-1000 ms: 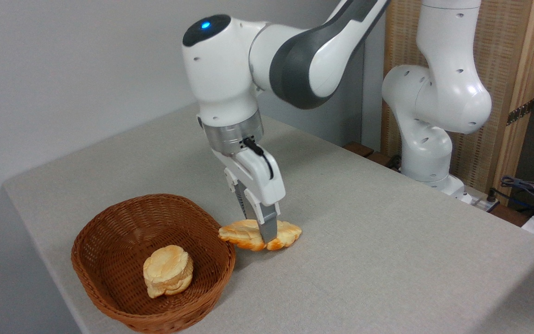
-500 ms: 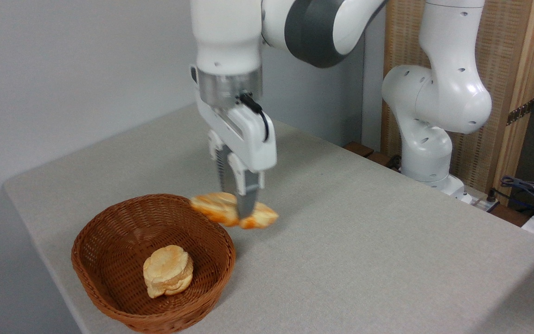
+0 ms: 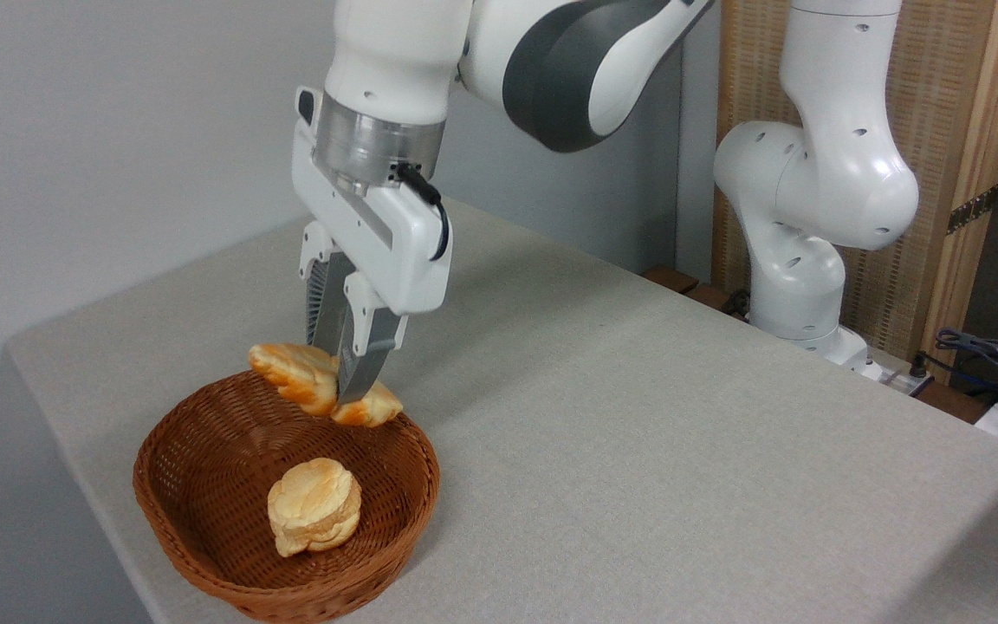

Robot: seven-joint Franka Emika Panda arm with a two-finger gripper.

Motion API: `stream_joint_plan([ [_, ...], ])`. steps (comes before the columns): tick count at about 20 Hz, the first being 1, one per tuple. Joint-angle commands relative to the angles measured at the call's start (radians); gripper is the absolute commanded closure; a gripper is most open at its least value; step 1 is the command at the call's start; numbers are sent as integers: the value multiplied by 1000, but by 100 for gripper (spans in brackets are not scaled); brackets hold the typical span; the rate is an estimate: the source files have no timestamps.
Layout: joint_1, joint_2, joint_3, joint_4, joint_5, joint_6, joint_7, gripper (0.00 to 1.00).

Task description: Put bread into the basket

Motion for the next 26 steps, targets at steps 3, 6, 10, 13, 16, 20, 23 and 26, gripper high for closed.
stream_joint_plan([
  [3,-2,17,0,11,-22,31,-12,0],
  [6,-2,20,0,11,-22,29,-12,0],
  [10,0,17,3,11,-18,20,-12,0],
  [13,9,-1,17,13,7,-58,-14,0],
  [16,12,-18,18,28,106,-193,-39,0],
  [20,12,-18,17,94,179,-264,-127,0],
  [23,13,-18,26,106,188,-293,-119,0],
  [26,12,-12,35,106,215,-298,-115,0],
])
